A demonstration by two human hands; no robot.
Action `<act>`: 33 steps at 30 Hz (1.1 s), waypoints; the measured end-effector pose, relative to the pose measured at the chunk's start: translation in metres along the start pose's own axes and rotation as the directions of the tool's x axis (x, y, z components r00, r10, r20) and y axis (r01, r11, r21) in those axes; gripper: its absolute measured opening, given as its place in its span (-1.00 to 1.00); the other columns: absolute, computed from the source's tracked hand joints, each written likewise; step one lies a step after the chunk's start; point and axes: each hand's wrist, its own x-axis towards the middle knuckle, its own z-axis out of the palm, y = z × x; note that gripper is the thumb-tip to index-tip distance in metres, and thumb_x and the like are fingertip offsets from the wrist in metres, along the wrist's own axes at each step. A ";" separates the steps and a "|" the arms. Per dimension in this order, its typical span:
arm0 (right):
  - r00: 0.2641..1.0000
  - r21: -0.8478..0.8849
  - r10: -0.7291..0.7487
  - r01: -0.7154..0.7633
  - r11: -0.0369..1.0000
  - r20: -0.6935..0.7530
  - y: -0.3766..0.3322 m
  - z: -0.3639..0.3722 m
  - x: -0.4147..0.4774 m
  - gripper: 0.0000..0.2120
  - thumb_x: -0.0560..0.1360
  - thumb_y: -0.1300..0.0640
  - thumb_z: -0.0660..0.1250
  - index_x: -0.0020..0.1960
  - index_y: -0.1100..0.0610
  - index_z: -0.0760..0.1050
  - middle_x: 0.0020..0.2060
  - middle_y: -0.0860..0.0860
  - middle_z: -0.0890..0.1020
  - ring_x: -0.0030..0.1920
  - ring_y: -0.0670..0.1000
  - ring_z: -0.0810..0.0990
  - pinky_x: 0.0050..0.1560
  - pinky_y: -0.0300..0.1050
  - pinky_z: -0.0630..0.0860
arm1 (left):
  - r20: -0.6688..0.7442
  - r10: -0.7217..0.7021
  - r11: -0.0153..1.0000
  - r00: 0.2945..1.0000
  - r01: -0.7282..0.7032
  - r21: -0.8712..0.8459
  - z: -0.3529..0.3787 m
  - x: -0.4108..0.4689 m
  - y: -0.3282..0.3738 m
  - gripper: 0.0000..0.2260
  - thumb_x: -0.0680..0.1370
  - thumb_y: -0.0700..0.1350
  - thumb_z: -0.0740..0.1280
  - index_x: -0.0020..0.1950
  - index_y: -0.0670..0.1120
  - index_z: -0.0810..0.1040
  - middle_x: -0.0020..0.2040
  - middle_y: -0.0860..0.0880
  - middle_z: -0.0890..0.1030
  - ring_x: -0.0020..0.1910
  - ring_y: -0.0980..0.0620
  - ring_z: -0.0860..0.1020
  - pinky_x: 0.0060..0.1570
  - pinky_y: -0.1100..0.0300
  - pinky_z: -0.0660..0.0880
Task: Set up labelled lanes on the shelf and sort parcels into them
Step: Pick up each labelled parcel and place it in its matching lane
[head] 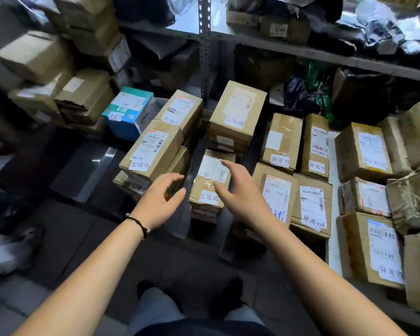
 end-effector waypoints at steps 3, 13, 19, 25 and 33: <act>0.988 -0.132 -0.144 0.151 0.980 0.058 -0.045 0.021 0.013 -0.43 0.59 -0.09 0.30 0.55 0.01 0.27 0.48 -0.02 0.38 0.48 0.02 0.33 0.47 0.06 0.31 | -0.075 0.038 0.994 0.996 -0.030 0.110 -0.039 -0.008 -0.019 -0.59 0.59 -0.01 0.35 0.44 0.01 0.43 0.49 0.04 0.34 0.50 0.08 0.25 0.51 0.09 0.18; 0.942 -0.201 -0.276 0.313 0.928 0.190 -0.199 0.123 0.058 -0.44 0.61 -0.11 0.28 0.55 0.00 0.27 0.48 -0.02 0.39 0.48 0.00 0.33 0.46 -0.03 0.30 | -0.181 0.022 0.990 0.983 0.003 0.138 -0.176 -0.025 -0.111 -0.50 0.59 0.03 0.34 0.52 0.01 0.34 0.54 0.04 0.26 0.54 0.04 0.20 0.52 0.16 0.09; 0.951 -0.122 -0.258 0.280 0.952 0.169 -0.267 0.190 0.095 -0.45 0.60 -0.05 0.32 0.54 0.02 0.30 0.47 -0.02 0.40 0.46 -0.03 0.35 0.48 -0.11 0.27 | -0.207 0.031 0.994 0.978 -0.010 0.104 -0.259 -0.014 -0.165 -0.51 0.60 0.02 0.32 0.52 0.01 0.33 0.53 0.04 0.26 0.53 0.05 0.19 0.46 0.24 0.10; 0.947 -0.108 -0.247 0.272 0.956 0.205 -0.312 0.243 0.136 -0.44 0.58 -0.12 0.30 0.54 -0.07 0.28 0.45 -0.05 0.40 0.44 0.01 0.38 0.44 0.09 0.35 | -0.248 -0.019 1.000 0.969 0.024 0.017 -0.329 0.012 -0.209 -0.55 0.60 0.04 0.32 0.48 0.08 0.37 0.49 0.12 0.30 0.49 0.10 0.26 0.45 -0.05 0.32; 0.957 -0.024 -0.204 0.214 0.977 0.205 -0.357 0.286 0.244 -0.45 0.60 -0.11 0.30 0.55 -0.05 0.27 0.47 -0.05 0.40 0.44 -0.06 0.39 0.40 -0.10 0.38 | -0.275 -0.076 0.997 0.958 0.077 -0.010 -0.409 0.094 -0.258 -0.60 0.59 0.00 0.35 0.43 0.08 0.42 0.41 0.14 0.30 0.43 0.15 0.29 0.44 -0.05 0.35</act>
